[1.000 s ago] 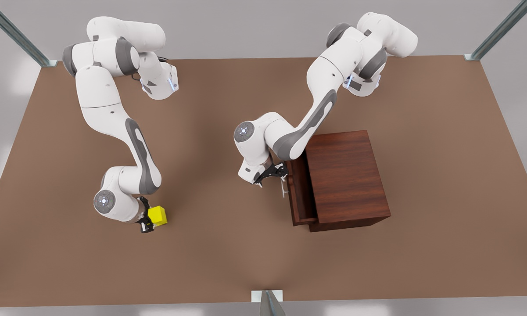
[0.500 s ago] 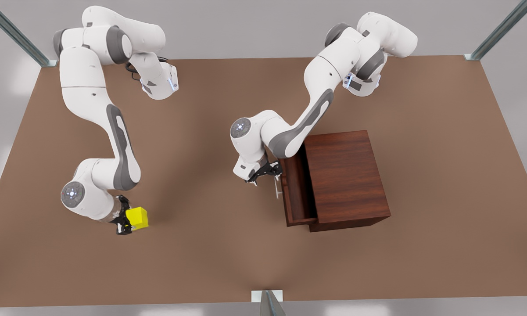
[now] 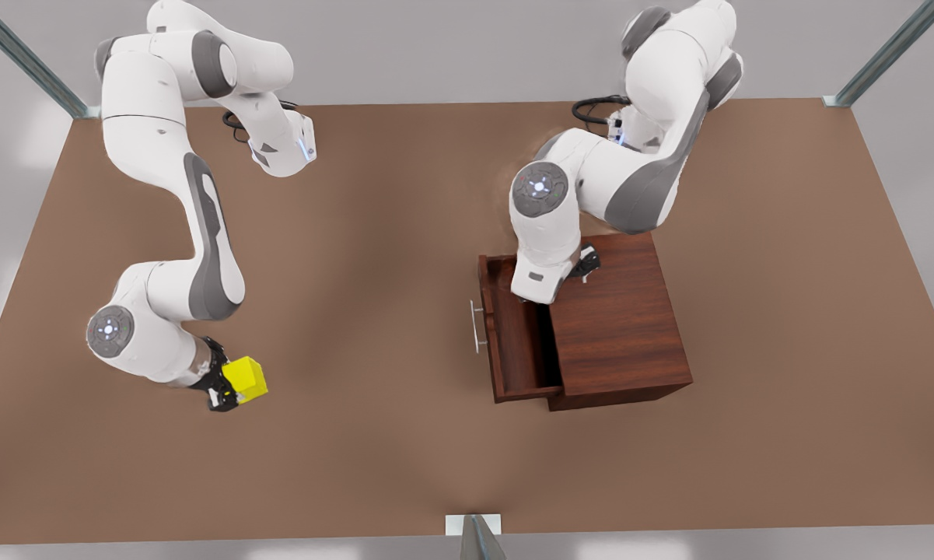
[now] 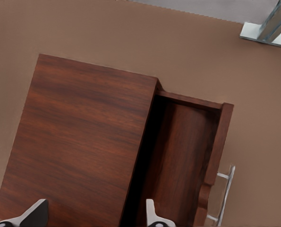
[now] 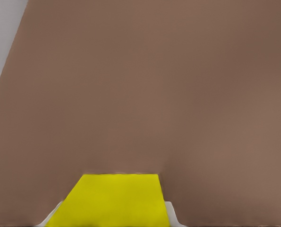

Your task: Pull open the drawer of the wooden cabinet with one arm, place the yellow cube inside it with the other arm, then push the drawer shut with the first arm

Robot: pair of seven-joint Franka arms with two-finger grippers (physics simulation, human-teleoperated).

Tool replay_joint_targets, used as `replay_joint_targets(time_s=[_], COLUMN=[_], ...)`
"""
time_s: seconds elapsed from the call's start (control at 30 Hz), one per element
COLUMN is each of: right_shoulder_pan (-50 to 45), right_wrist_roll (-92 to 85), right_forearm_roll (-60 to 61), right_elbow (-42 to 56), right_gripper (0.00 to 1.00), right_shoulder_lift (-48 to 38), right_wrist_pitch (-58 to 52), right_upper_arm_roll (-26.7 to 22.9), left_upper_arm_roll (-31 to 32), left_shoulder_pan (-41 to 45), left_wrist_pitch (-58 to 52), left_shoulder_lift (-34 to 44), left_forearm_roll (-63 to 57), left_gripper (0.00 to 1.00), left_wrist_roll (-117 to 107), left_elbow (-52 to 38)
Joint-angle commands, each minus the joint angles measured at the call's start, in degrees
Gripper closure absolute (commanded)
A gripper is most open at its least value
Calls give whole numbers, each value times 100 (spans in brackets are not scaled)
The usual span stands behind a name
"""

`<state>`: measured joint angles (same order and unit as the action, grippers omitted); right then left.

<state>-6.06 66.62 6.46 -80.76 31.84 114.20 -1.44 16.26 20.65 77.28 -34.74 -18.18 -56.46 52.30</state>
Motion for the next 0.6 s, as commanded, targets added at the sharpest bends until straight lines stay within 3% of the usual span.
replay_joint_targets(time_s=[0.0, 0.03, 0.07, 0.1, 0.37, 0.47, 0.57], right_shoulder_pan=[-238, -352, -537, -739, -2145, -2259, -2541], right_wrist_roll=[245, 465, 790, 1168, 3945, 5167, 6213], right_forearm_roll=[13, -4, -22, -13, 356, 356, 356], right_elbow=[315, 403, 509, 658, 2108, 2495, 2504], right_gripper=[36, 36, 36, 36, 36, 36, 36], right_shoulder_lift=[16, 24, 33, 121, 798, 1070, 1141], right_wrist_pitch=[-952, -1110, -1216, -1277, -1620, -1506, -830], right_upper_arm_roll=[3, 3, 12, 12, -23, 539, 689], left_upper_arm_roll=[0, 0, -9, -53, -299, -220, -228], left_shoulder_pan=[-1395, -2081, -2565, -2882, -3031, -2996, -2900], left_wrist_pitch=[-1268, -1128, -251, 991, 578, 490, 253], left_shoulder_lift=[336, 494, 1125, 2014, 1918, 1935, 1918], left_forearm_roll=[1447, 1782, 1800, 1783, 1748, 1730, 1739], left_gripper=[0, 0, 0, 0, 0, 0, 0], left_wrist_roll=[4071, 4187, 4467, 4767, 4767, 4696, 4696], left_elbow=[113, 262, 1191, 2767, 2618, 2557, 2346])
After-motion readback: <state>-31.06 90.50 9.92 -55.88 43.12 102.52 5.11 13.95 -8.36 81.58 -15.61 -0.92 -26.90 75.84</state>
